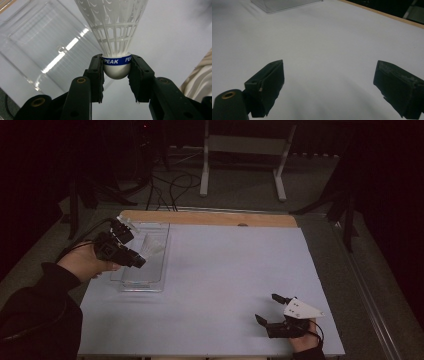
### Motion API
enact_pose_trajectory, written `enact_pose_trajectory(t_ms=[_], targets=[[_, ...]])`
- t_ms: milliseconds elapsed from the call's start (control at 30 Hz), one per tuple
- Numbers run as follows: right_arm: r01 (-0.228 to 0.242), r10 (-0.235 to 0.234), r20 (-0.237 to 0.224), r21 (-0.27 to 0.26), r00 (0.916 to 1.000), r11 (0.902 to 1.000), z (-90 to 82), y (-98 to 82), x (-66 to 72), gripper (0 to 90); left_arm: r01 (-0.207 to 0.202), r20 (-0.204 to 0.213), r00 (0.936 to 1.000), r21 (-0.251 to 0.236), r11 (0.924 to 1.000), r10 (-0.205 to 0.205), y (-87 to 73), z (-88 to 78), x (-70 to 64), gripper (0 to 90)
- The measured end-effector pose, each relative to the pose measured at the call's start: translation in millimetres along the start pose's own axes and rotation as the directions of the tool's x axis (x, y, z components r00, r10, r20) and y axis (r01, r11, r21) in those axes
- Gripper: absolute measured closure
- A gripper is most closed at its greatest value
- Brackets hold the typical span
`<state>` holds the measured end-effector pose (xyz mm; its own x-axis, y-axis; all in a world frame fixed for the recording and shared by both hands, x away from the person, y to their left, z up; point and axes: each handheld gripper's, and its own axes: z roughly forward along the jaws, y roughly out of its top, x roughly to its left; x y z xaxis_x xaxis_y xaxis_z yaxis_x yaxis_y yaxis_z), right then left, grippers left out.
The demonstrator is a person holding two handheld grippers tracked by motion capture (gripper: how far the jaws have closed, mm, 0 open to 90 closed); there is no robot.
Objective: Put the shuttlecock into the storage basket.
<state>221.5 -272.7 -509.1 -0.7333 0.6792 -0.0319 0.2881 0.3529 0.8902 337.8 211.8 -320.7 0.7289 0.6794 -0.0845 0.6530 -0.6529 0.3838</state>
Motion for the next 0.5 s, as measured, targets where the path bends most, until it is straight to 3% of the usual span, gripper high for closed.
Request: enact_pose_trajectory(t_ms=[500], targets=[[-0.001,0.001,-0.002,0.004,1.0,1.0,0.7,0.0,0.7,9.9,0.065,-0.037,0.9972,0.004,0.9979,-0.065,-20.3,-6.2,17.0,66.0]])
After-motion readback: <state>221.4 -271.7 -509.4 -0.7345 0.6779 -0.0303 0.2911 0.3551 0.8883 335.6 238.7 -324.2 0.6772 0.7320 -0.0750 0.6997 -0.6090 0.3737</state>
